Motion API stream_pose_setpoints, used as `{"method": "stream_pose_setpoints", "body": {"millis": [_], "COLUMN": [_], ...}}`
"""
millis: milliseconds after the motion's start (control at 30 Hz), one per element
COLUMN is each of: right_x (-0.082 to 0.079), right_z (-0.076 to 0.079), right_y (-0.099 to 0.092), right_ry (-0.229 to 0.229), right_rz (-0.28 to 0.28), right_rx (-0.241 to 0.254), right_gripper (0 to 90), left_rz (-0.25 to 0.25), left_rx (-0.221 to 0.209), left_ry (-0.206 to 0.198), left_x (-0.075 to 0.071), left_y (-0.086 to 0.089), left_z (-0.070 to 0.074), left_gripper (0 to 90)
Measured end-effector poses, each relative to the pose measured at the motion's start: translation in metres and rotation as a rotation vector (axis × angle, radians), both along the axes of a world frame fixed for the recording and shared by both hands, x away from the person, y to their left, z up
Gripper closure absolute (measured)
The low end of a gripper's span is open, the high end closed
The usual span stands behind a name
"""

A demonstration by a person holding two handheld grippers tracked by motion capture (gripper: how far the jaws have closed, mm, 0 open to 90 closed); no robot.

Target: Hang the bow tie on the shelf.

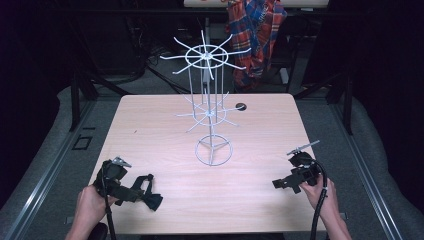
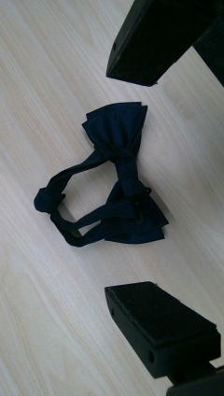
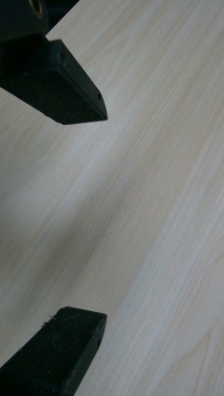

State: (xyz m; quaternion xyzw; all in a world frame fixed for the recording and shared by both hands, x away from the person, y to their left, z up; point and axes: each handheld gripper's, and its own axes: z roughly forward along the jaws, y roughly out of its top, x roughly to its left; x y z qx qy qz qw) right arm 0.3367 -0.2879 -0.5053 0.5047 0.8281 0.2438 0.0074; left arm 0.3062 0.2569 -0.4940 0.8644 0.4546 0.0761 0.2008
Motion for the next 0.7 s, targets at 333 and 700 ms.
{"method": "stream_pose_setpoints", "body": {"millis": [333,700], "right_x": [0.005,0.003], "right_z": [-0.001,-0.002], "right_y": [0.002,0.004], "right_ry": [0.019,0.010], "right_rz": [0.021,0.007], "right_rx": [0.004,-0.001], "right_gripper": [4.9,7.1], "left_rz": [0.003,-0.069], "left_rx": [0.037,0.051], "left_ry": [0.012,0.068], "left_x": [0.001,0.010], "left_y": [-0.009,-0.027], "left_z": [-0.005,-0.017], "left_gripper": [0.5,17.0]}}
